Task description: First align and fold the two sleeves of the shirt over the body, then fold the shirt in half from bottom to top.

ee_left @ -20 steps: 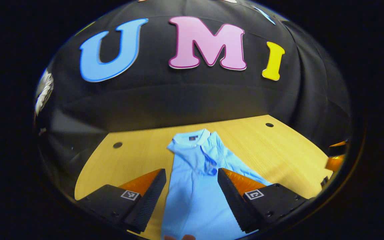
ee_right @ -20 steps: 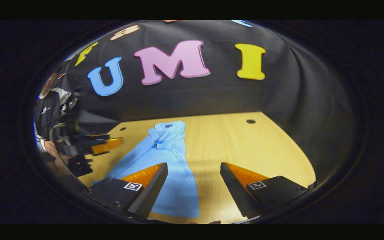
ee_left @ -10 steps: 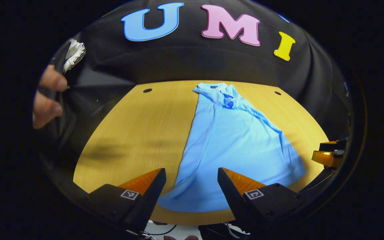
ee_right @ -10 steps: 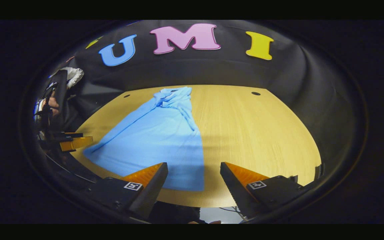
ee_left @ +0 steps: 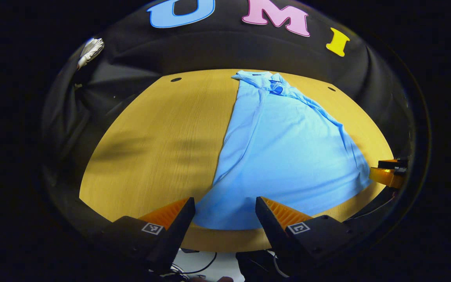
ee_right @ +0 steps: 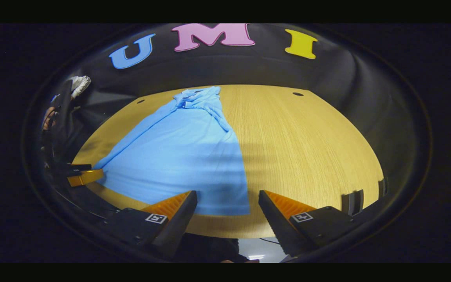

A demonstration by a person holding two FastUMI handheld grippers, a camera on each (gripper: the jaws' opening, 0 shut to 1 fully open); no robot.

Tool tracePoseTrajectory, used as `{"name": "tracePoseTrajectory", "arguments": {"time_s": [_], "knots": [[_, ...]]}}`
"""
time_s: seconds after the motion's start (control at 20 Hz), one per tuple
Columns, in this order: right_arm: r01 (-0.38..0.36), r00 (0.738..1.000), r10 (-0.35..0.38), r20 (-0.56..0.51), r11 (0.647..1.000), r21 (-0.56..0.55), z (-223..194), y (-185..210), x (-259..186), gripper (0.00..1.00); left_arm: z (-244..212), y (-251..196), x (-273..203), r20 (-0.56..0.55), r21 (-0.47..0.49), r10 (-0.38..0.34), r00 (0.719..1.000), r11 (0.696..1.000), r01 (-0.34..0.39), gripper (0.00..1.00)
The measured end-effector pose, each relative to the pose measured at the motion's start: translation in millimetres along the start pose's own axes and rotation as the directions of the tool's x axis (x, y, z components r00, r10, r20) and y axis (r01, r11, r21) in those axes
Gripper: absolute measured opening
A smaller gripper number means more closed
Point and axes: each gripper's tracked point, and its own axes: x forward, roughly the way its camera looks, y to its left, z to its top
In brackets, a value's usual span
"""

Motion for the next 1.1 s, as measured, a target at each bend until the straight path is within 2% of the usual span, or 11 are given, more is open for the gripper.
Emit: {"name": "tracePoseTrajectory", "arguments": {"time_s": [0.5, 0.65, 0.7, 0.75, 0.8, 0.85, 0.9, 0.95, 1.0, 1.05, 1.1], "knots": [[-0.001, 0.998, 0.001, -0.058, 1.0, -0.01, -11, 4, 18, 0.99, -6, 1, 10, -0.034, -0.004, -0.007, 0.999, 1.0, 0.007, 1.0], [0.0, 0.999, -0.002, -0.054, 0.999, -0.049, -9, 4, 19, 0.99, -7, -2, 9, -0.037, 0.012, -0.018, 0.999, 1.0, 0.019, 1.0], [0.0, 0.998, -0.004, -0.06, 0.997, -0.073, -11, 4, 18, 0.92, -6, -5, 9, -0.035, 0.023, -0.027, 0.999, 0.999, 0.028, 1.0], [-0.014, 0.998, 0.009, -0.063, 0.997, -0.076, -12, 9, 20, 0.99, -6, -9, 10, -0.029, 0.036, -0.033, 0.999, 0.999, 0.034, 0.96], [-0.012, 0.998, 0.007, -0.061, 0.997, -0.082, -10, 10, 19, 0.94, -6, -12, 10, -0.028, 0.045, -0.038, 0.999, 0.998, 0.039, 0.75], [-0.021, 0.998, 0.016, -0.066, 0.996, -0.084, -10, 12, 20, 0.82, -5, -16, 11, -0.026, 0.052, -0.043, 0.999, 0.998, 0.044, 0.71], [-0.021, 0.998, 0.015, -0.062, 0.996, -0.085, -10, 14, 19, 0.77, -5, -20, 12, -0.025, 0.055, -0.047, 0.999, 0.997, 0.049, 0.63], [-0.033, 0.997, 0.027, -0.067, 0.996, -0.084, -10, 16, 21, 0.72, -4, -22, 13, -0.023, 0.058, -0.051, 0.998, 0.997, 0.052, 0.5], [-0.029, 0.997, 0.024, -0.069, 0.996, -0.085, -10, 18, 21, 0.72, -3, -23, 12, -0.018, 0.06, -0.05, 0.999, 0.997, 0.051, 0.37], [-0.033, 0.997, 0.027, -0.069, 0.996, -0.084, -9, 18, 23, 0.48, -2, -24, 13, -0.019, 0.061, -0.049, 0.999, 0.997, 0.051, 0.24], [-0.048, 0.997, 0.042, -0.068, 0.994, -0.093, -8, 21, 24, 0.47, -2, -24, 12, -0.019, 0.062, -0.047, 0.999, 0.997, 0.048, 0.18]]}}
